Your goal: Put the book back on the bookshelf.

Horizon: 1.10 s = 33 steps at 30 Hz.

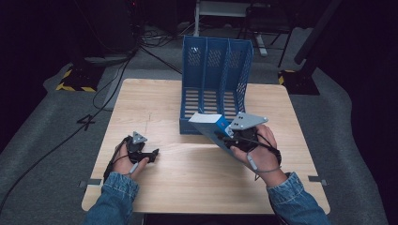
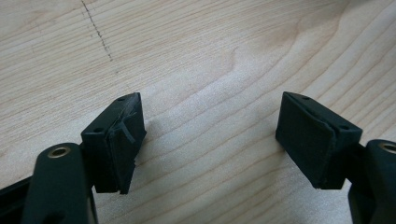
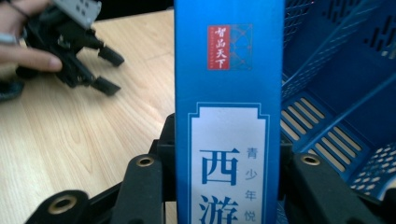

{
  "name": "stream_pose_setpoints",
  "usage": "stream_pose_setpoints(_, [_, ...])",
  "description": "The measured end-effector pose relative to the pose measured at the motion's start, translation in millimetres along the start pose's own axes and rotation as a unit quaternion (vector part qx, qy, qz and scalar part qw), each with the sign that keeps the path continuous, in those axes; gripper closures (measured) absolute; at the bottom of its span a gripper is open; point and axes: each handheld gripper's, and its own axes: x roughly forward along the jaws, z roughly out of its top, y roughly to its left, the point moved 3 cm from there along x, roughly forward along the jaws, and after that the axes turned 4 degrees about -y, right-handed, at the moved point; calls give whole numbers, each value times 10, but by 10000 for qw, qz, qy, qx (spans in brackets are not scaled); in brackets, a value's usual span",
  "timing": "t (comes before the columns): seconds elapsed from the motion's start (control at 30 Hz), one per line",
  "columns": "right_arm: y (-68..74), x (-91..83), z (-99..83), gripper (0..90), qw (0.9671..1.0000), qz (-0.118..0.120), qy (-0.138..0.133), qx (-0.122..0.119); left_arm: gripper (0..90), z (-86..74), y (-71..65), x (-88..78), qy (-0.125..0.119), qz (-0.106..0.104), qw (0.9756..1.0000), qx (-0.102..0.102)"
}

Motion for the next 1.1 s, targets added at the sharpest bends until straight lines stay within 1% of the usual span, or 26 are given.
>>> stream_pose_setpoints(0.2, [-126, -152, 74, 616, 9992, -14, -127, 371, 238, 3, -3, 4, -1, -3, 10000, -17])
stream_pose_setpoints(0.4, [-238, -267, 127, 616, 9973, 42, -277, 679, 238, 3, -2, 4, 0, -5, 10000, -17])
stream_pose_setpoints(0.73, [-360, -387, 260, 616, 9953, 73, -485, 831, 243, 6, 2, 6, -8, 9, 10000, -19])
stream_pose_setpoints(0.8, [-421, -436, 314, 616, 9938, 59, -586, 943, 243, 6, 0, 6, -9, 14, 10000, -15])
stream_pose_setpoints(0.9, [-453, -462, 348, 616, 9932, 74, -650, 963, 243, 5, -5, 7, -7, 10, 10000, -35])
stream_pose_setpoints(1.0, [-535, -504, 432, 616, 9920, 76, -741, 1014, 242, 5, -4, 7, -6, 10, 10000, -34])
stream_pose_setpoints(1.03, [-535, -504, 432, 616, 9920, 76, -741, 1014, 242, 5, -4, 7, -5, 14, 10000, -32])
stream_pose_setpoints(1.1, [-592, -530, 484, 616, 9912, 26, -813, 1046, 242, 5, -5, 7, -6, 14, 10000, -32])
